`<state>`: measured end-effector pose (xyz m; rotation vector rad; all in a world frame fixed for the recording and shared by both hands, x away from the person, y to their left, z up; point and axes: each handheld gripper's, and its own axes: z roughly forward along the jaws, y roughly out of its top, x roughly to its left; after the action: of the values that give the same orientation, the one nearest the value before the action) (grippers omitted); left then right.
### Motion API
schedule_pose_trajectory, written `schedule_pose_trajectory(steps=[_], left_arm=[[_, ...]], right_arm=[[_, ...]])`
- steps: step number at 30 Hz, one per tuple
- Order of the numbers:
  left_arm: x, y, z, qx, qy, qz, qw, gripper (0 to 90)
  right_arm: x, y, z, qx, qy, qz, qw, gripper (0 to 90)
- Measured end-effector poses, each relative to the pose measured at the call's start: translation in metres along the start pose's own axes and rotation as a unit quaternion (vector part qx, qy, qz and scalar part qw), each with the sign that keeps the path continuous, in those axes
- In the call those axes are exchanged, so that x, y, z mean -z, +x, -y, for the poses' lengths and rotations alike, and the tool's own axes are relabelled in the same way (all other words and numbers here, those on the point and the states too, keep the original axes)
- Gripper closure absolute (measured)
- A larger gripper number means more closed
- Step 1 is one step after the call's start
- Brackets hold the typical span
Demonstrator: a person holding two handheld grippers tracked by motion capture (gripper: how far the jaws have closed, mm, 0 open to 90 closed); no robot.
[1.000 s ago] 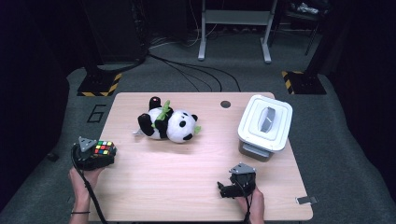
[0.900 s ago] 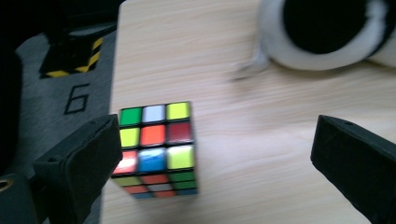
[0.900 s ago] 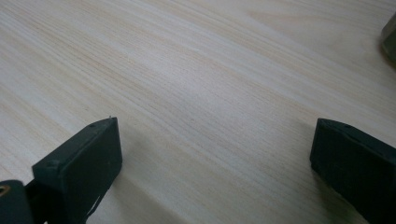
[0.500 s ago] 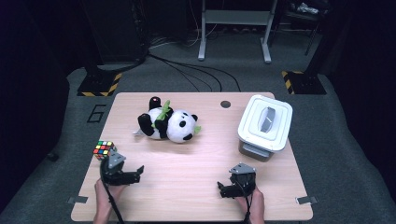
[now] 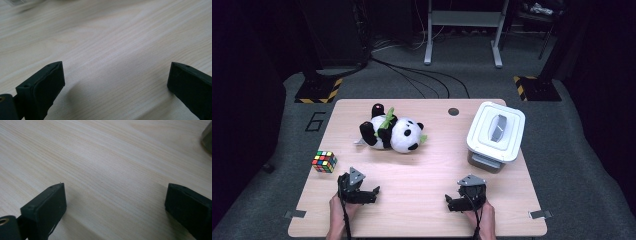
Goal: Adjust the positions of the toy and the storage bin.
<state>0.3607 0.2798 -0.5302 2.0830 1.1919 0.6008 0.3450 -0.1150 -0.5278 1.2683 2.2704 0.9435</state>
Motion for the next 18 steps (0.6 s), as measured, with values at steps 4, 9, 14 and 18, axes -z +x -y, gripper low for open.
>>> schedule_pose_trajectory(steps=[4, 9, 14, 18], left_arm=[[-0.001, 0.003, 0.000, 0.013, 0.008, 0.029, 0.9995, 0.8], [-0.001, 0.003, 0.001, 0.014, 0.009, 0.029, 0.9994, 0.8], [-0.001, 0.003, 0.001, 0.014, 0.009, 0.029, 0.9994, 0.8], [-0.001, 0.003, 0.001, 0.014, 0.009, 0.029, 0.9994, 0.9]], right_arm=[[0.008, 0.001, 0.000, -0.013, -0.003, 0.006, 0.9999, 6.6], [0.032, 0.004, -0.012, -0.014, -0.022, 0.009, 0.9996, 8.9], [0.061, 0.003, -0.036, -0.006, -0.038, 0.018, 0.9991, 9.3], [0.080, 0.001, -0.055, 0.001, -0.045, 0.023, 0.9987, 7.6]])
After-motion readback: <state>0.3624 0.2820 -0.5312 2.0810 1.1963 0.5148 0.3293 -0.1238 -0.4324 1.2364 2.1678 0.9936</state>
